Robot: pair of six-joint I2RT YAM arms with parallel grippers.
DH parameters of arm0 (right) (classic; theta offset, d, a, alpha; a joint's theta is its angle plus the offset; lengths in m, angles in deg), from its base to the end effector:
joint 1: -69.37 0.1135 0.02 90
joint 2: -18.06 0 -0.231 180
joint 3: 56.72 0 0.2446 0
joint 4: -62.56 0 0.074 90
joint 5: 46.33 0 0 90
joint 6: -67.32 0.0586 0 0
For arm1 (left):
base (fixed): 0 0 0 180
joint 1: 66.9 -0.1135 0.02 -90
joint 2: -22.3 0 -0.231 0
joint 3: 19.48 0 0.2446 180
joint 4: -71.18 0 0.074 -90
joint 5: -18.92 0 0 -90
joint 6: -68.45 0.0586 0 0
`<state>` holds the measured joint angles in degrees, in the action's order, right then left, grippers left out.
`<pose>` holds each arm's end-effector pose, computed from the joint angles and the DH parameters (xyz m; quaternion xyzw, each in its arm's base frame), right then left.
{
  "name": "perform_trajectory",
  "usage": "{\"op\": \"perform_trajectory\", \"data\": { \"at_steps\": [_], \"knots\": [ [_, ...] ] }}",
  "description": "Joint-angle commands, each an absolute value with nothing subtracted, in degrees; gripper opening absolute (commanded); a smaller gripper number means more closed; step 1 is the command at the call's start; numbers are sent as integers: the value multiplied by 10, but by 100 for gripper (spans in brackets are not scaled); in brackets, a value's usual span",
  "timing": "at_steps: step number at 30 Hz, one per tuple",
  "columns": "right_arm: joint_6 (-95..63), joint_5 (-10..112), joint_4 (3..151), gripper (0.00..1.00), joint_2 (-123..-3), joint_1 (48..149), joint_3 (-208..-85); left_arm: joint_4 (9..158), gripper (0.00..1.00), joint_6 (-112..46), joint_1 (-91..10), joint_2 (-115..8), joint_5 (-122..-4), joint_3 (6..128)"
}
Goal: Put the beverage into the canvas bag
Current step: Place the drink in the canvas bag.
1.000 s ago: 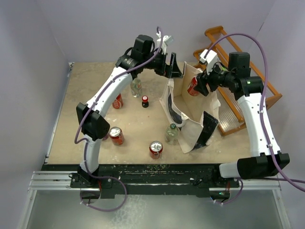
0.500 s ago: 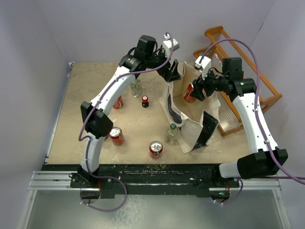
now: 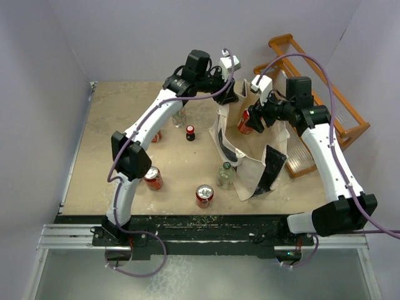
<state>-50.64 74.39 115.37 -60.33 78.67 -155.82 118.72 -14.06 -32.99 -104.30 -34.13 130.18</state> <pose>0.2988 0.0793 0.3602 -0.3910 0.7586 0.1530 0.4982 0.3893 -0.3041 0.3447 0.4423 0.6855 -0.3767 0.4388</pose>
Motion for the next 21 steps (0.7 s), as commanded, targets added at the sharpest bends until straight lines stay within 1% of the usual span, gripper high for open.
{"op": "perform_trajectory", "data": {
  "at_steps": [1,2,5,8,14,21],
  "knots": [
    [-521,735,1070,0,-598,798,-1572,1130,40,-187,-327,-1011,-411,1265],
    [-523,733,1061,0,-600,799,-1569,1126,35,-198,-327,-1007,-424,1257],
    [-531,727,1022,0,-602,801,-1547,1121,24,-228,-327,-1000,-450,1244],
    [-538,727,991,0,-609,804,-1530,1118,17,-255,-327,-994,-464,1233],
    [-544,719,971,0,-643,812,-1526,1078,18,-254,-327,-974,-401,1187],
    [-583,686,971,0,-672,813,-1505,1077,18,-275,-330,-975,-387,1179]
  ]
}}
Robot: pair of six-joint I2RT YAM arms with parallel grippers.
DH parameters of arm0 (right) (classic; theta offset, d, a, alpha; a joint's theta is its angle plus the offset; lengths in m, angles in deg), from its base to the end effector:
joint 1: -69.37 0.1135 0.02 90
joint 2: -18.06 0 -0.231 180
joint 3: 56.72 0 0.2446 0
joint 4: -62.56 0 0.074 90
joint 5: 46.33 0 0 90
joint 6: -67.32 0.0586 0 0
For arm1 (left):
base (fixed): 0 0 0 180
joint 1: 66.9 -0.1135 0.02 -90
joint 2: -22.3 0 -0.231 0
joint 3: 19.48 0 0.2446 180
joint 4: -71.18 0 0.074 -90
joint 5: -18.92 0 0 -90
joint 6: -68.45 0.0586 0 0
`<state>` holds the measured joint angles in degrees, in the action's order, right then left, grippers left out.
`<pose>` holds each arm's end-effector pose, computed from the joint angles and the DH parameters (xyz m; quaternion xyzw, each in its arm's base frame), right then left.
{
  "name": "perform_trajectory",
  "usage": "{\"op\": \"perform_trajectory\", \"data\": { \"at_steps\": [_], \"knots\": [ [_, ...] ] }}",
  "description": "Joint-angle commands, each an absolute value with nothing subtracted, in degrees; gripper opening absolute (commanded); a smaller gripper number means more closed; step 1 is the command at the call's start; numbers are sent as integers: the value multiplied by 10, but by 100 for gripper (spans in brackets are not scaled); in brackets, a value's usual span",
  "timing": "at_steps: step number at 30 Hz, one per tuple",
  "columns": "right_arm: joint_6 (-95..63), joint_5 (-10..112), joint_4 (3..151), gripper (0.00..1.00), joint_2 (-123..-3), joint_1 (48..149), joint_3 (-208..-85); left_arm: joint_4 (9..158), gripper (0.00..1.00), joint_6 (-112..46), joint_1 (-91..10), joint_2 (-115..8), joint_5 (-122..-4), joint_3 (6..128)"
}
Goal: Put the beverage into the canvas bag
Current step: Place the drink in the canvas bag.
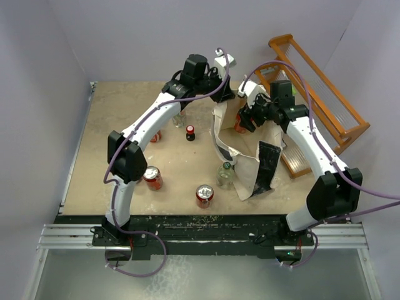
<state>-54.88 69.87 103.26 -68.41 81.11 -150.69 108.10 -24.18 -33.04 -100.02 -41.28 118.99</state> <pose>0.3415 0.0974 0.3067 -0.4205 0.7542 0.1139 0.4913 0.3950 -0.3001 0.3325 0.3548 0.7266 -0.3728 0.4551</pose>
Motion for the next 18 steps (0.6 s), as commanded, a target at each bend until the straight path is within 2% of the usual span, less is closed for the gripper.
{"op": "perform_trajectory", "data": {
  "at_steps": [1,14,18],
  "knots": [
    [-586,685,968,0,-673,813,-1499,1077,18,-284,-330,-974,-386,1179],
    [-558,655,842,0,-642,813,-1363,1083,3,-326,-331,-960,-463,1158],
    [-540,641,799,0,-638,814,-1331,1082,2,-323,-331,-958,-460,1148]
  ]
}}
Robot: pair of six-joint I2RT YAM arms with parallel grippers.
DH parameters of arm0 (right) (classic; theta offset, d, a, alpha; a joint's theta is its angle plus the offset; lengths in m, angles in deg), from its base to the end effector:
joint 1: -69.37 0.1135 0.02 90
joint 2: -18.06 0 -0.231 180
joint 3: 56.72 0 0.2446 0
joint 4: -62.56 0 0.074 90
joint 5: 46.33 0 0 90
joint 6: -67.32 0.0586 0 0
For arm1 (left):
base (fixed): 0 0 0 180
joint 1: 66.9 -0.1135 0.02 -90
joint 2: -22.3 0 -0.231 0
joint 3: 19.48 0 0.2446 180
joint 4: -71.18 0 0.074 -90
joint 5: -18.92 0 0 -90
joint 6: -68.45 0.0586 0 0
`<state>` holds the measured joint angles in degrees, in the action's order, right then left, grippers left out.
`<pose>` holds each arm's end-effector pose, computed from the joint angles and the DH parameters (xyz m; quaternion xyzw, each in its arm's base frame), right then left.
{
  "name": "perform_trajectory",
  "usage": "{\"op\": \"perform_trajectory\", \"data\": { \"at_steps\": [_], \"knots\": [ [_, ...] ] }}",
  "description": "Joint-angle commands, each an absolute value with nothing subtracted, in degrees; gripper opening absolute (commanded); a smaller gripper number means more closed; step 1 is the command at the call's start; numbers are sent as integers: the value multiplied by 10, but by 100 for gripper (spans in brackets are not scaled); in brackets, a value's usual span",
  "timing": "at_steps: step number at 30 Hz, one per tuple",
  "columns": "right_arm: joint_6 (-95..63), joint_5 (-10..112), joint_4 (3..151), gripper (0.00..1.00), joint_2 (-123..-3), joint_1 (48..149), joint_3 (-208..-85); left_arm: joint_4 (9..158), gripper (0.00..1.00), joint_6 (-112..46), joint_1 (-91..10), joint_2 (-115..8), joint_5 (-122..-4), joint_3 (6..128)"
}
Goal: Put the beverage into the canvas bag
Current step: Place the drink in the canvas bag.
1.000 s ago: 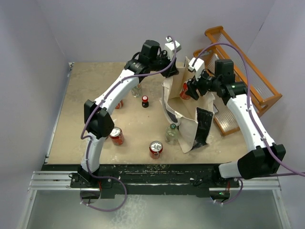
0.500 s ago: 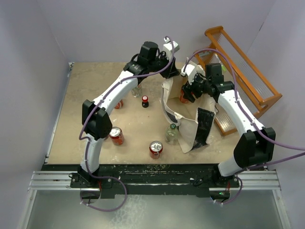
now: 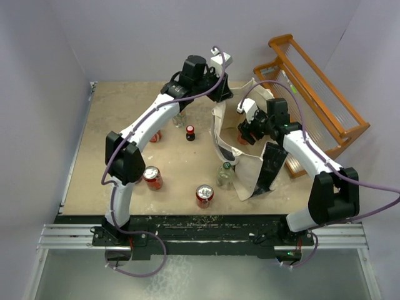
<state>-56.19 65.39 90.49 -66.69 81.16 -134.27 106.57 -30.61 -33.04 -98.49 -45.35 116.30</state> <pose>0.3348 0.0920 0.2390 -0.4158 0.7710 0.0790 0.4759 0.3955 -0.2960 0.3310 0.2960 0.7546 -0.3737 0.4509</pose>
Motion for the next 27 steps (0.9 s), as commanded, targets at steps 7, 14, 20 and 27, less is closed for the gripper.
{"op": "perform_trajectory", "data": {
  "at_steps": [7,14,20,27],
  "knots": [
    [-523,632,796,0,-680,816,-1344,1081,2,-302,-331,-959,-410,1133],
    [-517,644,771,1,-701,824,-1324,1072,1,-304,-332,-956,-405,1115],
    [-526,696,774,3,-695,840,-1312,1066,1,-299,-332,-954,-408,1102],
    [-539,667,766,3,-726,847,-1306,1060,0,-305,-338,-949,-403,1094]
  ]
}}
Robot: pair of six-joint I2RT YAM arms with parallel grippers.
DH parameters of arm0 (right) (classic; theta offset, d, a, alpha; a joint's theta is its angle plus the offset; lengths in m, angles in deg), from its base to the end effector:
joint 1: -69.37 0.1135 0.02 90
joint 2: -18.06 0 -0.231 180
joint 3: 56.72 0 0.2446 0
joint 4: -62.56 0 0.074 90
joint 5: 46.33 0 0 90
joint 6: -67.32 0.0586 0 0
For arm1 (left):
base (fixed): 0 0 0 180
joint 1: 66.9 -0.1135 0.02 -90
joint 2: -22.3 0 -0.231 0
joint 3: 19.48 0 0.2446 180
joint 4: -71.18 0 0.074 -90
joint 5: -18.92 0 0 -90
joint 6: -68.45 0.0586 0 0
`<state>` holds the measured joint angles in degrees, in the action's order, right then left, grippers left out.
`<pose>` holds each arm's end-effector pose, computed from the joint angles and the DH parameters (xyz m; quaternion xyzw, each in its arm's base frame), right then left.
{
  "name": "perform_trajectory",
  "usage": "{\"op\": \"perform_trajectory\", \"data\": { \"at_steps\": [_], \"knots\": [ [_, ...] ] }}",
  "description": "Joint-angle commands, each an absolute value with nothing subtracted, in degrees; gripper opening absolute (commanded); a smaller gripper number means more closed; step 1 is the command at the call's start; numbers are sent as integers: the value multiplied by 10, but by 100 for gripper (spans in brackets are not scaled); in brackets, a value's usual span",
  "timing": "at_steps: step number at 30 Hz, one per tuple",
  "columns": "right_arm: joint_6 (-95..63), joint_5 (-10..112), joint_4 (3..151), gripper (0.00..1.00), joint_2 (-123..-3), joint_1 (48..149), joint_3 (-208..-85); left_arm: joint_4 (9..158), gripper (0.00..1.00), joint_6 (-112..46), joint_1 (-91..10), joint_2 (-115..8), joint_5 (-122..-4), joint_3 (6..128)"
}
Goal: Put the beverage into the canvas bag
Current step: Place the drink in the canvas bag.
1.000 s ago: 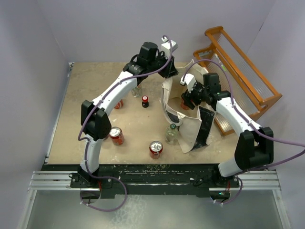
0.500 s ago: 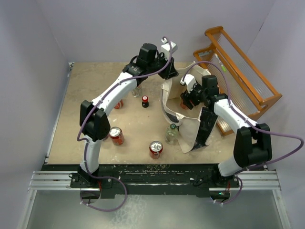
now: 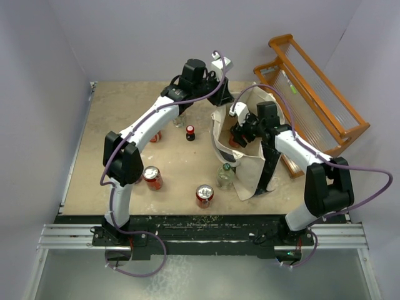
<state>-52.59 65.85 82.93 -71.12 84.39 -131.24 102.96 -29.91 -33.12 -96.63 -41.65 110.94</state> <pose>0.3404 0.1142 0.2089 -0.4147 0.7706 0.1105 0.4712 0.3902 -0.2957 0.3210 0.3162 0.7423 -0.3932 0.4409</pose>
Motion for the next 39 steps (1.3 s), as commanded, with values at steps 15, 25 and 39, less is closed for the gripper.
{"op": "perform_trajectory", "data": {
  "at_steps": [15,25,39],
  "knots": [
    [-488,573,717,8,-767,847,-1291,1069,0,-283,-343,-949,-431,1085],
    [-461,524,641,8,-758,847,-1291,1087,0,-271,-343,-958,-419,1075],
    [-433,441,631,21,-830,846,-1324,1098,0,-271,-341,-966,-397,1074]
  ]
}}
